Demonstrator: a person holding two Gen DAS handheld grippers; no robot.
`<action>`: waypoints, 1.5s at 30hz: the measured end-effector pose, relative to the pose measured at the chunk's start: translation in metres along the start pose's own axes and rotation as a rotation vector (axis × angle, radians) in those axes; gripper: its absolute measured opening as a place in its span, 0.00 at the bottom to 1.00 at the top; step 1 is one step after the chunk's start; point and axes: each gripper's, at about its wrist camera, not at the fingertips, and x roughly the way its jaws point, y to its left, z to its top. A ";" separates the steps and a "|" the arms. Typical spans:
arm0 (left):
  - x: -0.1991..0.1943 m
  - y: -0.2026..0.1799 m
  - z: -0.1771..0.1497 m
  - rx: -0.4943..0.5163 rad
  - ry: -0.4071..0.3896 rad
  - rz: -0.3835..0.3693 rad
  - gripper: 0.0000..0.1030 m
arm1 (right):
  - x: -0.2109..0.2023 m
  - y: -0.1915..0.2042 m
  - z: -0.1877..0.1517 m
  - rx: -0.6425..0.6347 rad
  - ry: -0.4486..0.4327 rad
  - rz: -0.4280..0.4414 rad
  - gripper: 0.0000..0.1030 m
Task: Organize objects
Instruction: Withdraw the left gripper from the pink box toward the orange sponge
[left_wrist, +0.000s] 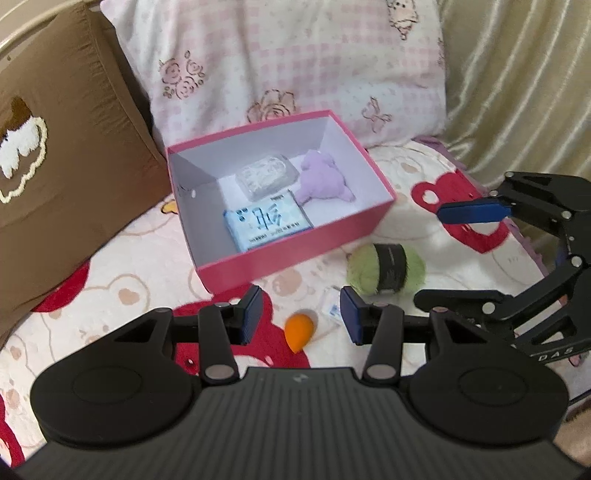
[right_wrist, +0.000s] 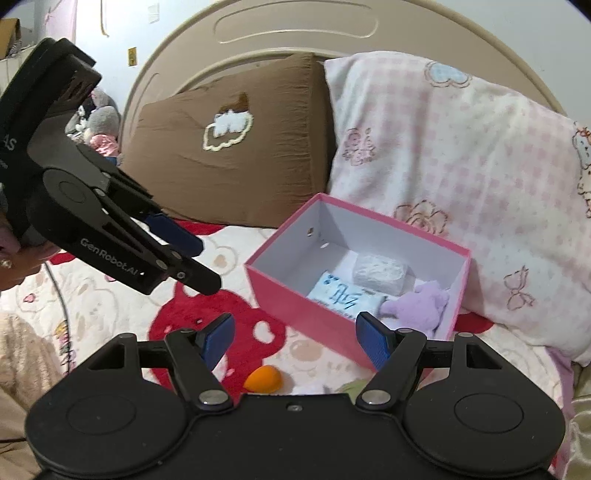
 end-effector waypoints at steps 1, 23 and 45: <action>-0.002 0.001 -0.002 0.001 0.003 -0.008 0.44 | -0.001 0.002 -0.002 0.007 -0.002 0.014 0.75; 0.013 0.000 -0.041 -0.040 0.043 -0.070 0.78 | 0.015 0.050 -0.041 -0.020 0.142 0.135 0.82; 0.089 0.027 -0.099 -0.146 0.100 -0.076 0.93 | 0.085 0.074 -0.078 -0.082 0.209 0.079 0.82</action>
